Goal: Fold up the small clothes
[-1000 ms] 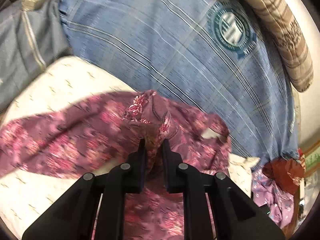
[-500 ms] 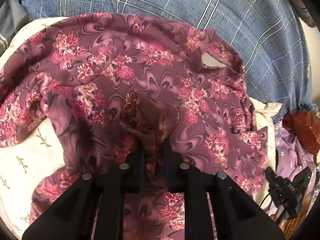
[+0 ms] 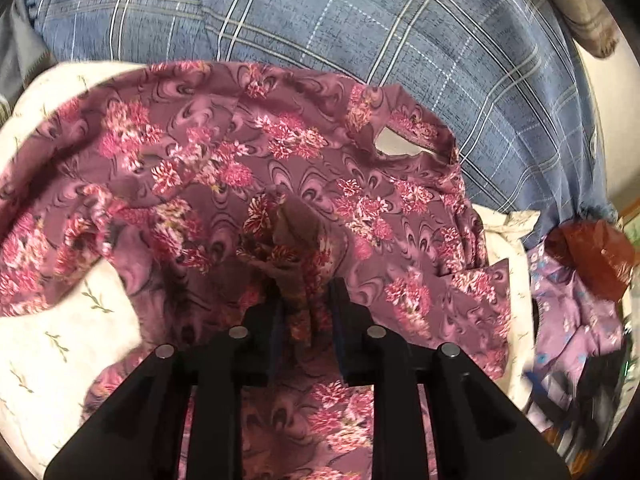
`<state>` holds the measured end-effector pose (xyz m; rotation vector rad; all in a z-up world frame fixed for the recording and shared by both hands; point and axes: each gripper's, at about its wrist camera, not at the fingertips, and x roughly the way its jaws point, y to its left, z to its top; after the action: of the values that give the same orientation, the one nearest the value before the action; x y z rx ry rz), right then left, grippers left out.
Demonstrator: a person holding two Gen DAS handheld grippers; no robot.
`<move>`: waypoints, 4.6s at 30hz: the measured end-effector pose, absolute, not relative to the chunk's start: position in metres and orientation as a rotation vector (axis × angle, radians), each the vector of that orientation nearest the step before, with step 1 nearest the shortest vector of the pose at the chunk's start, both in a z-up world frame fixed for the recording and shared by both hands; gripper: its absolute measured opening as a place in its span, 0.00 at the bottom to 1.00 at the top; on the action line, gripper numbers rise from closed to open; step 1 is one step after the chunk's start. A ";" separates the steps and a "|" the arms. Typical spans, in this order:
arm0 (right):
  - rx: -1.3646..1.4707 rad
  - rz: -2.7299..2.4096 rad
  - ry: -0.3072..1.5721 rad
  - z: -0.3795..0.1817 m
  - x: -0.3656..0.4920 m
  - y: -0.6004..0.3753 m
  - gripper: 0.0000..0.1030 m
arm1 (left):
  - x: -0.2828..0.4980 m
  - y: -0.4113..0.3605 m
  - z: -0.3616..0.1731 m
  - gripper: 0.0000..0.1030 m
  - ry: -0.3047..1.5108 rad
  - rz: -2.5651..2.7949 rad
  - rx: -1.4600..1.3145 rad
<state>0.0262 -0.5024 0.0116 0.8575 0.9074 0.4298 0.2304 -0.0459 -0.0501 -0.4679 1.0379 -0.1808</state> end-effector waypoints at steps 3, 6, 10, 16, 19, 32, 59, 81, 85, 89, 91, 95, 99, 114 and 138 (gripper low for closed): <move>0.739 0.414 0.965 0.015 -0.002 -0.477 0.58 | 0.232 -0.048 -0.054 0.19 1.053 -0.180 -0.496; 0.567 0.328 0.986 0.008 -0.006 -0.449 0.60 | 0.228 -0.047 -0.053 0.19 1.053 -0.177 -0.509; 0.476 0.346 1.060 -0.017 0.017 -0.409 0.21 | 0.225 -0.043 -0.053 0.19 1.053 -0.162 -0.515; 0.448 0.041 0.971 -0.022 0.021 -0.480 0.05 | 0.227 -0.044 -0.061 0.19 1.068 -0.161 -0.494; 0.604 0.076 1.005 -0.040 0.020 -0.508 0.08 | 0.225 -0.039 -0.063 0.19 1.075 -0.171 -0.531; 0.568 0.022 0.736 0.052 -0.007 -0.491 0.34 | 0.207 -0.055 -0.017 0.41 0.962 -0.258 -0.429; 0.033 0.822 0.877 0.085 -0.008 -0.085 0.54 | 0.017 0.310 0.000 0.61 0.862 0.312 -0.665; -0.388 0.877 0.685 0.069 -0.075 0.117 0.07 | -0.046 0.380 -0.015 0.61 0.743 0.406 -0.818; -0.122 0.780 0.663 0.114 -0.044 0.002 0.07 | -0.008 0.334 -0.001 0.61 0.770 0.315 -0.744; 0.092 0.600 0.617 0.141 -0.032 -0.142 0.07 | 0.036 0.270 0.012 0.61 0.811 0.202 -0.644; 0.175 0.486 0.620 0.135 -0.026 -0.211 0.07 | 0.062 0.231 0.017 0.61 0.844 0.142 -0.585; 0.352 0.265 0.683 0.096 -0.014 -0.330 0.07 | 0.105 0.158 0.018 0.61 0.917 0.034 -0.504; 0.522 0.126 0.804 0.041 -0.004 -0.409 0.07 | 0.147 0.086 0.007 0.61 1.002 -0.072 -0.478; 0.796 0.384 0.854 0.048 0.008 -0.481 0.60 | 0.177 -0.014 -0.063 0.61 1.084 -0.164 -0.838; 0.058 0.214 0.909 0.021 0.063 -0.493 0.09 | 0.216 -0.044 -0.071 0.11 1.129 -0.214 -0.578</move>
<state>0.0628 -0.4929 0.0209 0.0582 0.9086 0.2138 0.2162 -0.0436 -0.0706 -0.5775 1.1286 -0.2143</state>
